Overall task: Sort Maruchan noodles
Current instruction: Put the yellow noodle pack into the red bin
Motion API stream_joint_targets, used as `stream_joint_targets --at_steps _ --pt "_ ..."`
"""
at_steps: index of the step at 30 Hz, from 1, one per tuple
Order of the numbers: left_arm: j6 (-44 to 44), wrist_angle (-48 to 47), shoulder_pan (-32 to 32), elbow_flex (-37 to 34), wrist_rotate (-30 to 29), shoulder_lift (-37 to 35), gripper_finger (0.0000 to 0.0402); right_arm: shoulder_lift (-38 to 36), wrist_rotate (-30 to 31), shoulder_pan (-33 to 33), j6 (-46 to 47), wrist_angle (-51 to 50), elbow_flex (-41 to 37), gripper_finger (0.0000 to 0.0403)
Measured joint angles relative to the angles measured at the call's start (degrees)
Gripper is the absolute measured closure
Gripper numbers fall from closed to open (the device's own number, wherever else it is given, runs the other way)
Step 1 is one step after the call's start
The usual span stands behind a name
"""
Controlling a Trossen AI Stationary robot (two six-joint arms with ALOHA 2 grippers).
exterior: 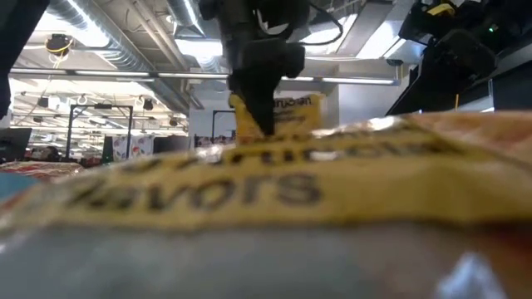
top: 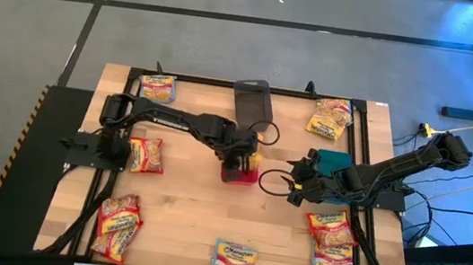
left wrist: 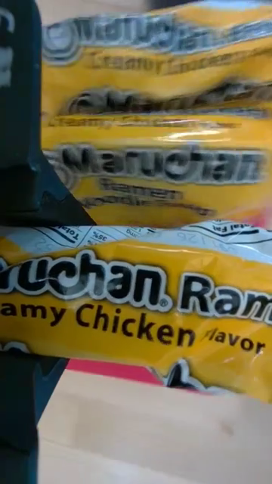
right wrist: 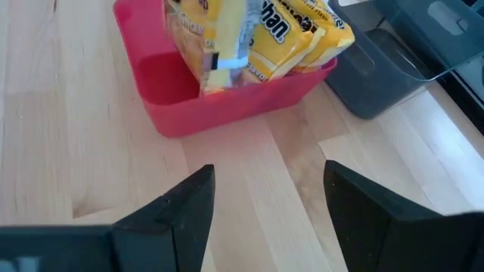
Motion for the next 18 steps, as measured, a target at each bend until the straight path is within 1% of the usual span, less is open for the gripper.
stream_joint_targets --at_steps 10,18 --pt "0.5 -2.5 0.0 2.0 -0.3 0.4 0.0273 0.0 0.5 0.0 0.0 0.1 0.0 0.0189" --pt "3.6 -2.1 1.2 -0.8 -1.6 0.4 0.0273 0.0 0.5 0.0 0.1 0.1 0.0 0.0189"
